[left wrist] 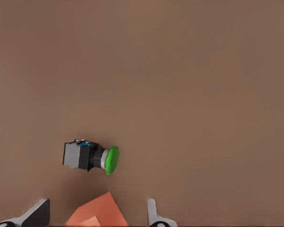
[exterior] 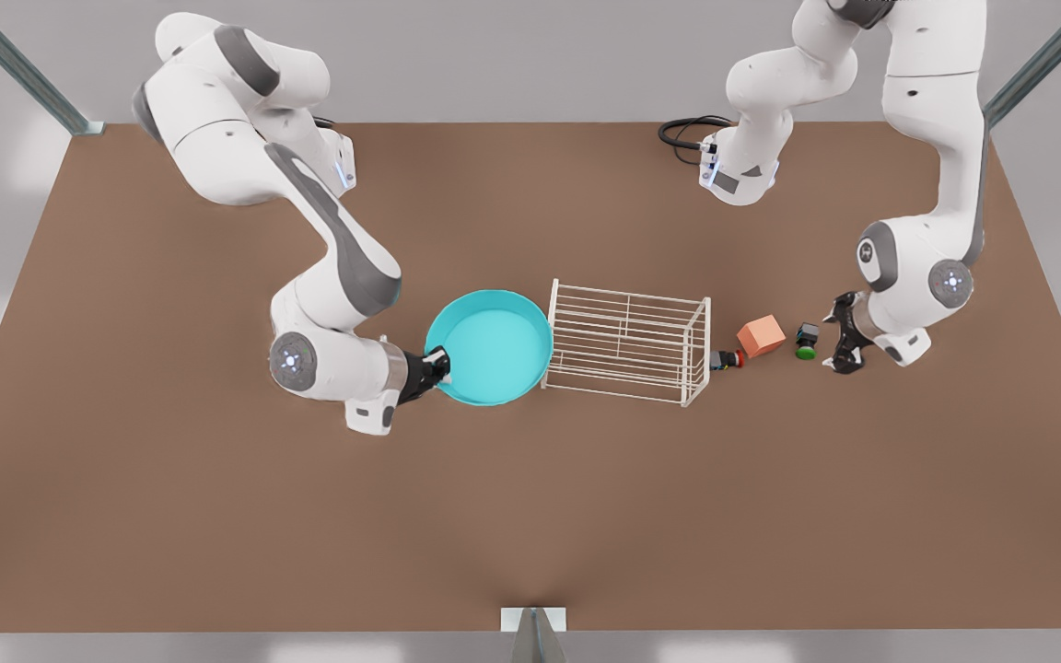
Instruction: Place the plate on the shelf with right arm and place the red button switch in the plate with left arm
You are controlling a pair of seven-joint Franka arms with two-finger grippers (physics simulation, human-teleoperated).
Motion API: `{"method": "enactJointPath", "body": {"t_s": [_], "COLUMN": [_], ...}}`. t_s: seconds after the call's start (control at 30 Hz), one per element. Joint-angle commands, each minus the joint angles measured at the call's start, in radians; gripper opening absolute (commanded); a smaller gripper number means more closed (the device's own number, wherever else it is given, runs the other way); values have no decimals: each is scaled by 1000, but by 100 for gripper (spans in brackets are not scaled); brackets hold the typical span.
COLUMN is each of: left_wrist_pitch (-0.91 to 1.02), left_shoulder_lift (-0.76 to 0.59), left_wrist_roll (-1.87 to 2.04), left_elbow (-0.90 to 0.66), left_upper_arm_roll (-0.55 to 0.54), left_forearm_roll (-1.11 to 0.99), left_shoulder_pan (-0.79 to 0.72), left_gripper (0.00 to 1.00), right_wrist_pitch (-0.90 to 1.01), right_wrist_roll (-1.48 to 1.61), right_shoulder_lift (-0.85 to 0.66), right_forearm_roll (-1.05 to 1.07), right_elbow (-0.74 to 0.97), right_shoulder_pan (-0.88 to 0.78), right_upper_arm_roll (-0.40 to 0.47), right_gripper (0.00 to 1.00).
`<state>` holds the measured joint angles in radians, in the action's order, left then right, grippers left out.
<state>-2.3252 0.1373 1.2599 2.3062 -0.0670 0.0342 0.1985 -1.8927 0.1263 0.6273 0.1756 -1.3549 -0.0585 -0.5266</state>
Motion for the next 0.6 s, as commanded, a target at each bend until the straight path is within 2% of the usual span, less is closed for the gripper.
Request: {"method": "enactJointPath", "body": {"t_s": [0.0, 0.07, 0.17, 0.3, 0.4, 0.57], "left_wrist_pitch": [-138, -161, -171, -172, -184, -243], "left_shoulder_lift": [19, 57, 61, 51, 54, 57], "left_wrist_roll": [480, 527, 529, 530, 526, 458], "left_elbow": [9, 9, 19, 47, 48, 81], "left_upper_arm_roll": [-5, -7, -8, -8, -10, -10], "left_forearm_roll": [1, 0, 0, -2, -5, -8], "left_shoulder_pan": [-51, -114, -117, -162, -218, -257], "left_gripper": [100, 100, 100, 100, 100, 100], "right_wrist_pitch": [11, 9, -5, -103, -152, -243], "right_wrist_roll": [-505, -571, -669, -774, -858, -890], "right_shoulder_lift": [-6, -5, -3, 26, 98, 126], "right_forearm_roll": [-28, -33, -48, -44, -44, 19], "right_elbow": [-1, -7, -6, 5, 96, 117], "right_shoulder_pan": [-53, -110, -204, -371, -472, -517], "right_upper_arm_roll": [2, 3, 17, 131, 198, 197], "right_gripper": [24, 24, 24, 24, 24, 24]}}
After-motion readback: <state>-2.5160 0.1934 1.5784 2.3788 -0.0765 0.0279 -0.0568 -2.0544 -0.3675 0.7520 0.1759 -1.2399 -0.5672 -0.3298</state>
